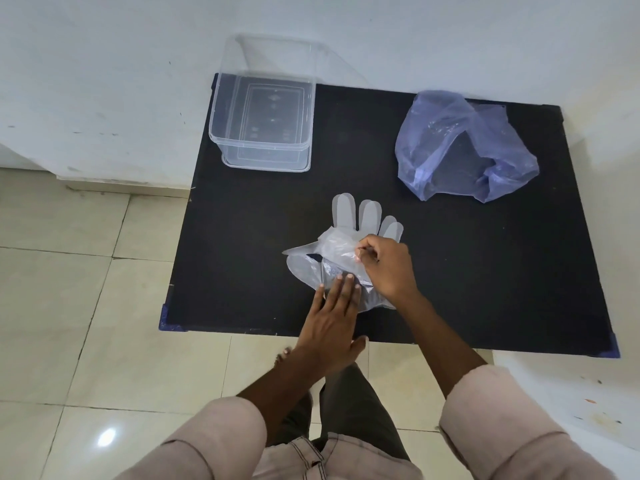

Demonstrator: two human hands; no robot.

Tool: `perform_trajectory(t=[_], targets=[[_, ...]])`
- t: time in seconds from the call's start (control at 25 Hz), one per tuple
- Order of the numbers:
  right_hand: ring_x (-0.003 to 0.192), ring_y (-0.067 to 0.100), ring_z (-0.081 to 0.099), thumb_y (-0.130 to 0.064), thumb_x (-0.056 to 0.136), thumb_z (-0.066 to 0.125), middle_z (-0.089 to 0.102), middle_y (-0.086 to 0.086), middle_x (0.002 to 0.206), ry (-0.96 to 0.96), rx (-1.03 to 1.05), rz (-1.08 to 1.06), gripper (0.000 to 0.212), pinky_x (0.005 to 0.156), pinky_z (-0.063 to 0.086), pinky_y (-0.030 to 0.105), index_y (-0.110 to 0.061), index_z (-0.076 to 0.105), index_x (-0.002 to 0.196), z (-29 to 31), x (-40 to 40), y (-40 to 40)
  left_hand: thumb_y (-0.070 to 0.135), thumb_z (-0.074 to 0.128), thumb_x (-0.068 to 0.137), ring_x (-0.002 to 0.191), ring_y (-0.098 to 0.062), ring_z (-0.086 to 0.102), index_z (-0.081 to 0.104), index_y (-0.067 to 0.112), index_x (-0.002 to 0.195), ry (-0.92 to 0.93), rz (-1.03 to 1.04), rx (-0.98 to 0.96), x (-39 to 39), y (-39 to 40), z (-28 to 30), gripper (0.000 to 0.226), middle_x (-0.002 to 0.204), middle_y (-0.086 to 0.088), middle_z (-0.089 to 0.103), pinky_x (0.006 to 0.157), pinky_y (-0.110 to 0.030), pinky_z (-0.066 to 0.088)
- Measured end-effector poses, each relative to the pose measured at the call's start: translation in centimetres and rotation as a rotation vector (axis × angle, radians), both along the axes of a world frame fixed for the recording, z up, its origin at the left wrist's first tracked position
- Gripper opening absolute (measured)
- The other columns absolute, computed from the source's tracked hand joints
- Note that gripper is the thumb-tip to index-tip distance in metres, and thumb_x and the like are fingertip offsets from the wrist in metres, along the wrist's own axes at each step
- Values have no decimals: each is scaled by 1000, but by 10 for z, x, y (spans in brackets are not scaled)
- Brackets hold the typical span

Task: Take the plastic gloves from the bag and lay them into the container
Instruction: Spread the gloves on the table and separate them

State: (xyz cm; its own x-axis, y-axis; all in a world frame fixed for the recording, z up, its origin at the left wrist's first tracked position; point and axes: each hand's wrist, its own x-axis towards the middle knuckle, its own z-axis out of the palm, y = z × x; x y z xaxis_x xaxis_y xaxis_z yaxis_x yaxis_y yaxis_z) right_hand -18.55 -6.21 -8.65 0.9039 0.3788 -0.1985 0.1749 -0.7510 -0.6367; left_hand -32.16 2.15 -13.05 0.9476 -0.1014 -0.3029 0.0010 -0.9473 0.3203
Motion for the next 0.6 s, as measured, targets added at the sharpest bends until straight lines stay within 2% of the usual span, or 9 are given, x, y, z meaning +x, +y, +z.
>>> perform_trajectory(t=[0.12,0.28,0.4,0.6], targets=[[84,17,68,-14,91,61,74,3,93,-13,-31,54,9,80,56,29,-14,70,93,8,15,0,63,27,95,147,-28,-19,-12,12,152,34,-41,29,7,5,-5,86,163,-9,-13,111,-43,-21],[86,17,68,-15,92,60,74,5,96,13,-37,65,10,80,53,27,-12,70,94,11,21,1,65,25,93,148,-29,-13,-8,12,153,-42,-77,34,9,8,-8,86,161,-8,-12,115,-46,-14],[84,17,68,-13,91,60,74,5,92,27,-29,55,10,78,52,24,-12,69,90,9,25,-5,65,25,94,148,-30,-12,-5,13,153,-38,-123,31,20,3,-9,85,161,-7,-8,114,-46,-15],[78,15,68,-11,89,61,74,3,86,18,16,49,8,78,57,34,-11,69,87,8,33,-12,67,22,93,148,-30,-10,-3,13,154,-5,-209,95,17,23,-20,85,163,-10,-2,117,-50,-10]])
